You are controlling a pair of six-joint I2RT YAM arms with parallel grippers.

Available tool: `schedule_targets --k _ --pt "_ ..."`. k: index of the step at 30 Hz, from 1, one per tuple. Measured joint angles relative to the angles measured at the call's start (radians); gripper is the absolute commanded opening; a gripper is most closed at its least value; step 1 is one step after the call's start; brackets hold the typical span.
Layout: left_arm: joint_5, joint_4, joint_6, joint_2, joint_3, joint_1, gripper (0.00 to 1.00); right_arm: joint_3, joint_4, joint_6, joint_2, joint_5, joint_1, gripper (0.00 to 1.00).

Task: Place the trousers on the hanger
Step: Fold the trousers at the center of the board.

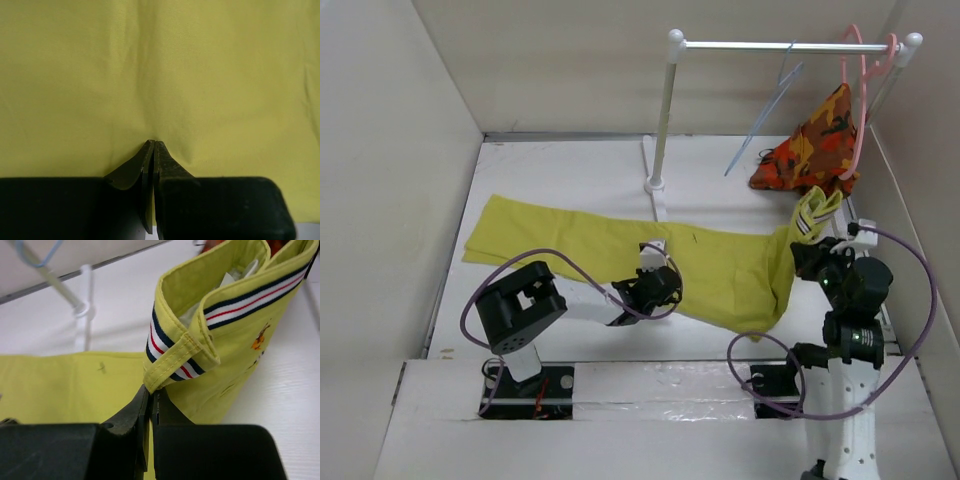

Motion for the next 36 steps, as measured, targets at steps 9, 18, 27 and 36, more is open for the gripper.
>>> schedule_targets --k 9,18,27,36 --pt "-0.052 0.080 -0.080 -0.016 -0.066 -0.023 0.00 0.125 0.056 0.126 0.135 0.114 0.523 0.00" --pt "-0.061 0.086 -0.132 -0.074 -0.135 -0.028 0.00 0.441 0.166 0.112 0.512 0.422 1.047 0.00" --pt "-0.069 0.167 -0.192 -0.119 -0.231 -0.032 0.00 0.674 0.261 0.117 0.766 0.460 0.966 0.00" --pt "-0.104 0.180 -0.178 0.033 -0.072 -0.166 0.00 0.937 0.239 0.104 0.785 0.464 0.879 0.00"
